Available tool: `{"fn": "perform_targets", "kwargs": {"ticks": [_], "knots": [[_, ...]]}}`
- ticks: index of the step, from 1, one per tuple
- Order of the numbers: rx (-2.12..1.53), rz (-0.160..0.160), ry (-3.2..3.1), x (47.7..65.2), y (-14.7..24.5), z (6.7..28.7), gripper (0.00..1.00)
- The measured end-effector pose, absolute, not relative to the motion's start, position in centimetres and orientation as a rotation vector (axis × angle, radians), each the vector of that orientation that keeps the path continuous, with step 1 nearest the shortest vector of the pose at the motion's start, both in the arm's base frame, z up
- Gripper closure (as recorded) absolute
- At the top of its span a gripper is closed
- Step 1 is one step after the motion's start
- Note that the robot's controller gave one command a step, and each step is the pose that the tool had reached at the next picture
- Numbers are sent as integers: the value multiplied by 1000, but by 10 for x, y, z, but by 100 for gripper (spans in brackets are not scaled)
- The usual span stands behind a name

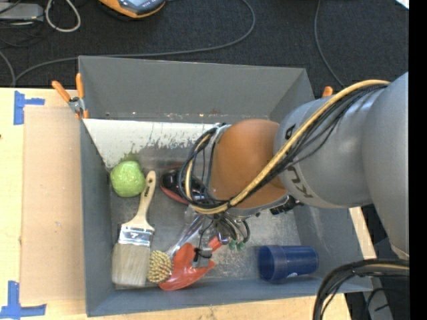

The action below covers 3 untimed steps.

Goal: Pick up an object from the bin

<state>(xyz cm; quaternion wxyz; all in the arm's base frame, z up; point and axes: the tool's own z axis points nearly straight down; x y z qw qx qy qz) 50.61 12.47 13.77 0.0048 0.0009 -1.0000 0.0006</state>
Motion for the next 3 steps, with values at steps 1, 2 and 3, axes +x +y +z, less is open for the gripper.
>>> {"fn": "perform_targets", "kwargs": {"ticks": [1, 2, 3], "knots": [[-5, 1, -3138, 508, 124, 141, 0], [460, -3, -3121, 481, 103, 73, 0], [651, -1, -3070, 470, 104, 124, 0]]}}
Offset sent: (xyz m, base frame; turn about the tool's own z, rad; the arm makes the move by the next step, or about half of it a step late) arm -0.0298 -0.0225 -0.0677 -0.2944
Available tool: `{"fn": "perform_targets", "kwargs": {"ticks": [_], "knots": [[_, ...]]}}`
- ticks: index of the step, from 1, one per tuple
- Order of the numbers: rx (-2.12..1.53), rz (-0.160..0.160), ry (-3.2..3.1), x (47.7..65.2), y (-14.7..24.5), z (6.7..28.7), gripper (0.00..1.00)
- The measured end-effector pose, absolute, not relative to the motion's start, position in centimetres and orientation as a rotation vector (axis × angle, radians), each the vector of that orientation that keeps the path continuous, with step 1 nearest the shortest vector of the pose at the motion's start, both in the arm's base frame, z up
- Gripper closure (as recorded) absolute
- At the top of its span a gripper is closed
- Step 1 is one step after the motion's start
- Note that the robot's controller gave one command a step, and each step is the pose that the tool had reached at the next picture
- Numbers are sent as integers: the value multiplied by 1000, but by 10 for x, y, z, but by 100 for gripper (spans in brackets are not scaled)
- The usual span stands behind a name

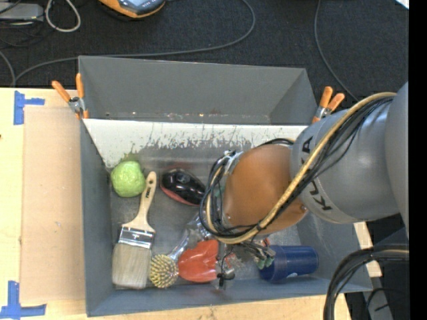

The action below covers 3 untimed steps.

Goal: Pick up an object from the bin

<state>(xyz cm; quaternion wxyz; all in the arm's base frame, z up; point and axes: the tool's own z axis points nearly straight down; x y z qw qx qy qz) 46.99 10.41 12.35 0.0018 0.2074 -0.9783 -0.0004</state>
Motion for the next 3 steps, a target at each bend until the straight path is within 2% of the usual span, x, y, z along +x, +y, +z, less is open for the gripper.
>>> {"fn": "perform_targets", "kwargs": {"ticks": [1, 2, 3], "knots": [[769, -1, -3050, 475, 113, 99, 0], [629, -1, -3094, 480, 115, 73, 0], [760, -1, -3055, 477, 118, 70, 100]]}}
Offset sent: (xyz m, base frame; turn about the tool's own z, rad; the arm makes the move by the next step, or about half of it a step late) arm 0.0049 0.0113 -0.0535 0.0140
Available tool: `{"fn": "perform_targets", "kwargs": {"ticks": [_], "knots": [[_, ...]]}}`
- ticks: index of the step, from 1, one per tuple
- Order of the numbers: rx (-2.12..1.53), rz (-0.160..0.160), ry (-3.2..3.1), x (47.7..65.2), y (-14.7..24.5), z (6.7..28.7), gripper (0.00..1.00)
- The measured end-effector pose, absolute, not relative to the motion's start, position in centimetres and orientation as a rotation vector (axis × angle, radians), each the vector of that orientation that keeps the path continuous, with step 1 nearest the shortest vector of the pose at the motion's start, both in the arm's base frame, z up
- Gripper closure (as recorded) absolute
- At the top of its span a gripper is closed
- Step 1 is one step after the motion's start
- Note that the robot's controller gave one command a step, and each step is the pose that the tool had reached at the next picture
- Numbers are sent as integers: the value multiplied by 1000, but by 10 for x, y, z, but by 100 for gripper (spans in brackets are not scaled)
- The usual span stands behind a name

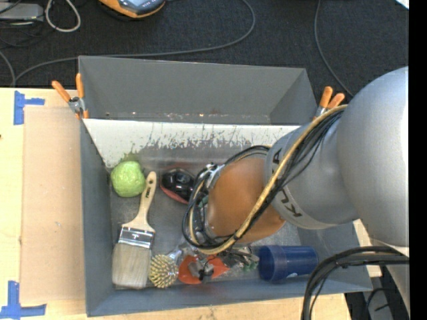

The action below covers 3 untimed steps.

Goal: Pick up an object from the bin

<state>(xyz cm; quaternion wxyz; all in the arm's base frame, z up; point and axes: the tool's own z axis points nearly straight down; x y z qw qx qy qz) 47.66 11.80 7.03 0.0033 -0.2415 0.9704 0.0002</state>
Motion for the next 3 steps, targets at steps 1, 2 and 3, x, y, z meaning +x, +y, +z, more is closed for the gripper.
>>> {"fn": "perform_targets", "kwargs": {"ticks": [1, 2, 3], "knots": [[-790, 1, 3033, 477, 119, 70, 100], [-788, 2, 3047, 473, 118, 103, 100], [-786, 2, 3047, 473, 119, 145, 100]]}}
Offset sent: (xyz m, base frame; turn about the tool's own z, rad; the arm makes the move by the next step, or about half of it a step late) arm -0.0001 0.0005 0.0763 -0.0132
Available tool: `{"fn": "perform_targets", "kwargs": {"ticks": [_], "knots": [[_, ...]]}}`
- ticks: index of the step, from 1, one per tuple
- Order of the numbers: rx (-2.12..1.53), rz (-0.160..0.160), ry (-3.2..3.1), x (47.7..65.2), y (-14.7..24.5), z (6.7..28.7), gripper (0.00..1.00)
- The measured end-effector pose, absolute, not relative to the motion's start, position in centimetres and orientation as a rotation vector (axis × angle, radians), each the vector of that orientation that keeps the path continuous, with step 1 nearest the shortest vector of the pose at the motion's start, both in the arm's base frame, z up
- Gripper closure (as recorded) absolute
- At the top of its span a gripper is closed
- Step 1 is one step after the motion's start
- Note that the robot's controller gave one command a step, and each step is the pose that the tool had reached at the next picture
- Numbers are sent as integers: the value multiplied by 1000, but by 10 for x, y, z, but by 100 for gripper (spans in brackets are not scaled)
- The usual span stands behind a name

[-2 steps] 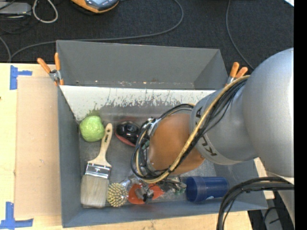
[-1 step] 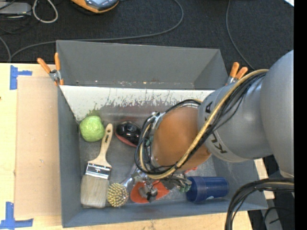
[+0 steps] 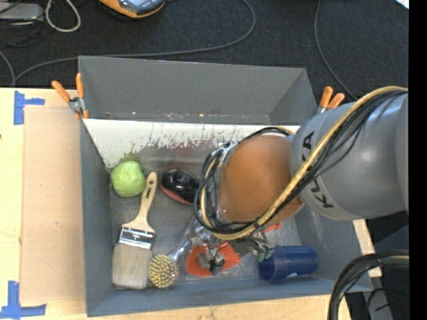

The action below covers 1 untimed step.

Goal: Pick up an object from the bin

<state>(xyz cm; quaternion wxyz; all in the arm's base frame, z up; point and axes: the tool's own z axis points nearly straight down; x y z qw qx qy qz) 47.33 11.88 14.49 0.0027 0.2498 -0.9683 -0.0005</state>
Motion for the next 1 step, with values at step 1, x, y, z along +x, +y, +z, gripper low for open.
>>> {"fn": "perform_targets", "kwargs": {"ticks": [1], "knots": [[781, -2, -3040, 474, 119, 163, 100]]}}
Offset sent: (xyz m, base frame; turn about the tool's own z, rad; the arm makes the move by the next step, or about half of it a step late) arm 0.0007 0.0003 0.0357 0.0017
